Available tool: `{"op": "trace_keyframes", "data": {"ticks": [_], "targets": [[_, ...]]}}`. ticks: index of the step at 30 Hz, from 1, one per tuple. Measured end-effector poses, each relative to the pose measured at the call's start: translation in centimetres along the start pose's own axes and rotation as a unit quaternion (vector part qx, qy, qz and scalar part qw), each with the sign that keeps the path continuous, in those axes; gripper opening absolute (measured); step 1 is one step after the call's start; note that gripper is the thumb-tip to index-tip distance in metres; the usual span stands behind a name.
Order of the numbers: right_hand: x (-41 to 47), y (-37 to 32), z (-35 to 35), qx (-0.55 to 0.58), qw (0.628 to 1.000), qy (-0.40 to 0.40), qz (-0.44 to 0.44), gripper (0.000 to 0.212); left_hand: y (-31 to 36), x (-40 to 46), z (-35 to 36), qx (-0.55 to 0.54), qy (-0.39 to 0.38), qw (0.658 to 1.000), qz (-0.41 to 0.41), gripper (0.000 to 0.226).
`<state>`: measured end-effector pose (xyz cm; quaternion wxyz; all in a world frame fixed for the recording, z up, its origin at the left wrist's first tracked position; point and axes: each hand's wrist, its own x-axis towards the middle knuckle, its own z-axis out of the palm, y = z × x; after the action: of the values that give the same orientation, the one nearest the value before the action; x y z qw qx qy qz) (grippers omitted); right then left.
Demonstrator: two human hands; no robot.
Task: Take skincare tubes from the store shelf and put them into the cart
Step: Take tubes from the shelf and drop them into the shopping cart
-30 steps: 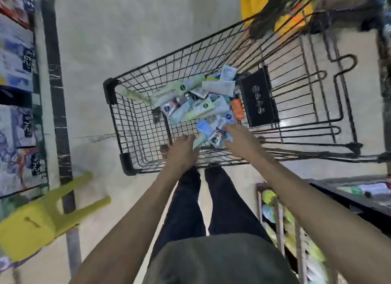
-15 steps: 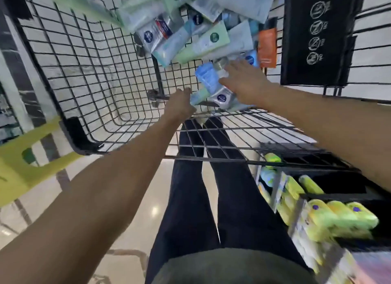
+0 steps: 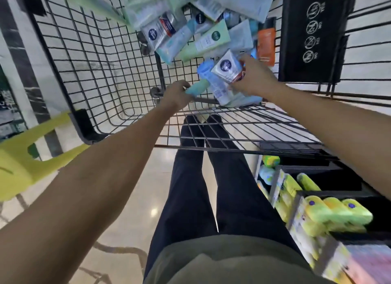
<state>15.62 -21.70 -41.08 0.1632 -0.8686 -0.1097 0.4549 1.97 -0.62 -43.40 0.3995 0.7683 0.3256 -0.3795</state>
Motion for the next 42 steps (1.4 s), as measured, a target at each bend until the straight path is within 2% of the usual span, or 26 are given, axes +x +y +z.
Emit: {"op": "trace_keyframes", "data": {"ticks": [3, 7, 10, 12, 14, 15, 17, 22, 25, 28, 32, 38, 42], "targets": [[-2.8, -0.9, -1.3, 0.258, 0.964, 0.023, 0.065, 0.072, 1.5, -2.5, -2.7, -0.083, 0.005, 0.997, -0.001, 0.043], [-7.5, -3.1, -3.6, 0.410, 0.908, 0.057, 0.073, 0.080, 4.4, -7.1, -6.4, -0.171, 0.033, 0.985, 0.004, 0.045], [-11.7, -4.9, -5.8, 0.518, 0.853, 0.044, 0.054, 0.089, 7.1, -11.8, -8.6, -0.202, 0.064, 0.976, 0.040, 0.043], [-14.7, -6.0, -7.4, 0.559, 0.827, 0.046, 0.035, 0.074, 8.8, -15.2, -9.9, -0.208, 0.089, 0.973, 0.055, 0.042], [-17.6, -7.0, -8.9, 0.614, 0.788, 0.052, 0.004, 0.053, 10.3, -18.7, -11.2, -0.229, 0.107, 0.964, 0.080, 0.040], [-19.0, -7.4, -9.5, 0.638, 0.768, 0.057, -0.006, 0.049, 11.0, -20.5, -11.8, -0.241, 0.119, 0.958, 0.099, 0.037], [-21.8, -8.0, -10.5, 0.665, 0.744, 0.063, -0.027, 0.049, 12.3, -23.9, -12.6, -0.260, 0.138, 0.944, 0.148, 0.032], [-28.6, -9.6, -11.6, 0.689, 0.713, 0.109, -0.069, 0.053, 14.4, -31.1, -15.0, -0.281, 0.154, 0.915, 0.246, 0.048], [-31.7, -10.7, -11.4, 0.687, 0.709, 0.130, -0.089, 0.052, 14.9, -32.8, -16.1, -0.279, 0.143, 0.911, 0.268, 0.051], [-34.8, -11.4, -10.7, 0.701, 0.685, 0.169, -0.104, 0.058, 15.3, -34.6, -17.2, -0.296, 0.116, 0.905, 0.283, 0.054], [-38.7, -12.9, -8.8, 0.710, 0.657, 0.235, -0.102, 0.039, 15.9, -36.6, -18.2, -0.299, 0.054, 0.898, 0.319, 0.030], [-44.2, -15.0, -4.7, 0.744, 0.589, 0.299, -0.102, 0.033, 16.3, -38.8, -17.2, -0.304, -0.020, 0.892, 0.333, 0.023], [-47.1, -15.1, -1.3, 0.746, 0.560, 0.349, -0.084, 0.048, 16.2, -40.9, -14.5, -0.282, -0.075, 0.884, 0.365, 0.020]]}}
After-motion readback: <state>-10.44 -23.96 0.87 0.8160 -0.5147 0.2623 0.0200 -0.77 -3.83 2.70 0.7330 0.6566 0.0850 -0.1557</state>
